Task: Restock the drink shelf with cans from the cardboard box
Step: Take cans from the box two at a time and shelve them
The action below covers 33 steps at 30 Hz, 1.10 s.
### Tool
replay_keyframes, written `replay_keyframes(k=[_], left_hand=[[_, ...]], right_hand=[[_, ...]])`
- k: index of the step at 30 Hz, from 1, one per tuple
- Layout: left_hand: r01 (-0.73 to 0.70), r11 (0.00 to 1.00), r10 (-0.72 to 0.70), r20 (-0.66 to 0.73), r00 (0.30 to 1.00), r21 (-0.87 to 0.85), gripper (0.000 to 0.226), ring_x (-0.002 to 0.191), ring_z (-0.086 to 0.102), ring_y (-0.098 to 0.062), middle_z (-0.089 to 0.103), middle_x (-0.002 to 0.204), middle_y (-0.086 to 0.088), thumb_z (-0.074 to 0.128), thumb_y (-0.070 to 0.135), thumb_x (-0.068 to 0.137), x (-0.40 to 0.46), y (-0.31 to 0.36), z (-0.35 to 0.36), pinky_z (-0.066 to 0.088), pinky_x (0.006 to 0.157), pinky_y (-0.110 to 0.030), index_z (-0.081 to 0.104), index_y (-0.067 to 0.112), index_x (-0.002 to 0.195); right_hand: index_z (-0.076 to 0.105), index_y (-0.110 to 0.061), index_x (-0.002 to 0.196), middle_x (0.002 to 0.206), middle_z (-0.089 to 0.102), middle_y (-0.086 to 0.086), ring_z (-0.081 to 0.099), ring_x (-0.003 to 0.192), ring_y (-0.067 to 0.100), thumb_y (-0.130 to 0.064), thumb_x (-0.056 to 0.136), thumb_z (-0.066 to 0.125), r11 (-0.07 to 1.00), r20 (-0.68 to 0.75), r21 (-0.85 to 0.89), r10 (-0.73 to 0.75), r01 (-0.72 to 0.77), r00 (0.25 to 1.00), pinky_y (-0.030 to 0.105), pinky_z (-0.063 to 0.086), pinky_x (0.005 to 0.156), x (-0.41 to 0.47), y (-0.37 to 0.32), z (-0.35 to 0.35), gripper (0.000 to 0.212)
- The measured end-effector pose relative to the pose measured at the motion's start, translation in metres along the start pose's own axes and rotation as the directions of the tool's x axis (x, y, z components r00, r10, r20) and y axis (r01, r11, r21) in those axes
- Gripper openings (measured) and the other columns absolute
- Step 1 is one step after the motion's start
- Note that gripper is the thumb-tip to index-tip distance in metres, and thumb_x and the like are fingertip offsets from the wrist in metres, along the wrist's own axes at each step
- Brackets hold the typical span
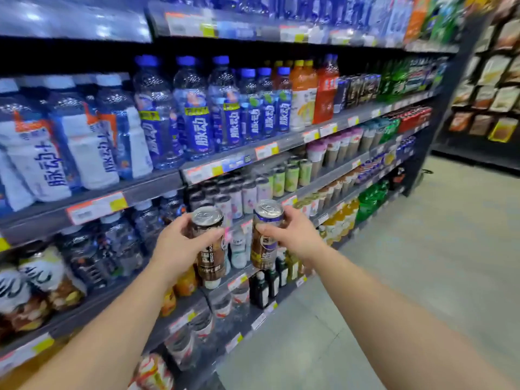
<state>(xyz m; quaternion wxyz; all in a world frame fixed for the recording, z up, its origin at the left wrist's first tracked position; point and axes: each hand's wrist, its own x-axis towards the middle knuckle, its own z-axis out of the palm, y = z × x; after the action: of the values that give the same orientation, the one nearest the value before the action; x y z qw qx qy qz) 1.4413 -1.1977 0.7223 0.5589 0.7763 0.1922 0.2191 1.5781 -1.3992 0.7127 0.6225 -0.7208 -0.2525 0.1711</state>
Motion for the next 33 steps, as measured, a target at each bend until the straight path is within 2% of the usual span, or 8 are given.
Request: replay_keyframes(k=[6,10,16,20,24,27,30,33], left_hand=[[-0.053,0.992,0.06,0.063,0.996,-0.115,0.069,0.097,0.067,-0.015,0.072,0.104,0.008,0.083,0.064,0.051,0.053,0.053,0.133,0.054,0.084,-0.038,0.065,0.031,0.108],[-0.073,0.985,0.089,0.097,0.991,-0.158,0.058,0.092,0.067,-0.014,0.073,0.099,0.006,0.084,0.052,0.057,0.086,0.077,0.208,0.05,0.074,-0.028,0.066,0.024,0.105],[-0.115,0.981,0.137,0.133,0.982,-0.157,0.033,0.088,0.067,-0.01,0.072,0.095,0.009,0.084,0.029,0.067,0.161,0.096,0.302,0.052,0.08,-0.033,0.067,0.027,0.095],[-0.155,0.977,0.181,0.182,0.967,-0.148,0.037,0.089,0.067,-0.011,0.072,0.096,0.009,0.086,0.032,0.065,0.224,0.104,0.357,0.049,0.076,-0.03,0.068,0.028,0.097],[-0.151,0.979,0.177,0.199,0.964,-0.14,0.052,0.091,0.066,-0.013,0.072,0.1,0.006,0.087,0.037,0.061,0.291,0.119,0.418,0.05,0.076,-0.03,0.067,0.023,0.107],[-0.151,0.98,0.177,0.211,0.961,-0.133,0.066,0.093,0.067,-0.014,0.072,0.101,0.006,0.087,0.05,0.052,0.324,0.134,0.452,0.053,0.084,-0.037,0.067,0.024,0.109],[-0.161,0.981,0.181,0.217,0.959,-0.108,0.048,0.091,0.065,-0.01,0.07,0.098,0.011,0.086,0.04,0.062,0.351,0.15,0.487,0.052,0.085,-0.036,0.067,0.026,0.104],[-0.164,0.982,0.18,0.197,0.964,-0.095,0.056,0.093,0.065,-0.011,0.07,0.102,0.01,0.086,0.051,0.056,0.376,0.157,0.521,0.052,0.087,-0.038,0.067,0.028,0.103]], right_hand=[[0.051,-0.024,0.134,0.126,0.063,-0.004,0.062,0.112,0.016,-0.065,0.051,0.083,0.997,-0.156,-0.078,-0.015,0.003,0.988,0.042,0.053,0.096,0.023,-0.01,-0.141,0.098],[0.061,-0.025,0.123,0.114,0.07,-0.005,0.067,0.102,0.012,-0.044,0.065,0.085,0.998,-0.211,-0.061,-0.036,0.023,0.977,0.038,0.056,0.09,0.041,-0.008,-0.213,0.065],[0.061,-0.023,0.123,0.11,0.072,-0.007,0.068,0.101,0.012,-0.049,0.058,0.087,0.997,-0.301,-0.076,-0.036,0.014,0.953,0.037,0.056,0.09,0.092,0.014,-0.299,0.075],[0.063,-0.021,0.119,0.107,0.073,-0.005,0.069,0.097,0.01,-0.034,0.069,0.086,0.994,-0.332,-0.105,-0.033,-0.002,0.943,0.034,0.057,0.088,0.14,0.028,-0.35,0.056],[0.06,-0.02,0.126,0.111,0.071,-0.007,0.068,0.099,0.009,-0.048,0.057,0.086,0.993,-0.375,-0.121,-0.038,-0.009,0.926,0.034,0.056,0.089,0.198,0.038,-0.409,0.078],[0.063,-0.021,0.119,0.106,0.073,-0.007,0.07,0.095,0.008,-0.035,0.066,0.087,0.992,-0.375,-0.124,-0.027,-0.021,0.927,0.03,0.057,0.086,0.227,0.043,-0.444,0.06],[0.065,-0.024,0.107,0.099,0.073,-0.007,0.07,0.089,0.008,-0.021,0.072,0.085,0.992,-0.394,-0.127,-0.04,-0.012,0.918,0.027,0.057,0.083,0.257,0.052,-0.481,0.04],[0.065,-0.021,0.113,0.101,0.074,-0.007,0.07,0.091,0.008,-0.029,0.069,0.086,0.991,-0.379,-0.132,-0.048,-0.002,0.924,0.03,0.057,0.085,0.286,0.062,-0.519,0.049]])
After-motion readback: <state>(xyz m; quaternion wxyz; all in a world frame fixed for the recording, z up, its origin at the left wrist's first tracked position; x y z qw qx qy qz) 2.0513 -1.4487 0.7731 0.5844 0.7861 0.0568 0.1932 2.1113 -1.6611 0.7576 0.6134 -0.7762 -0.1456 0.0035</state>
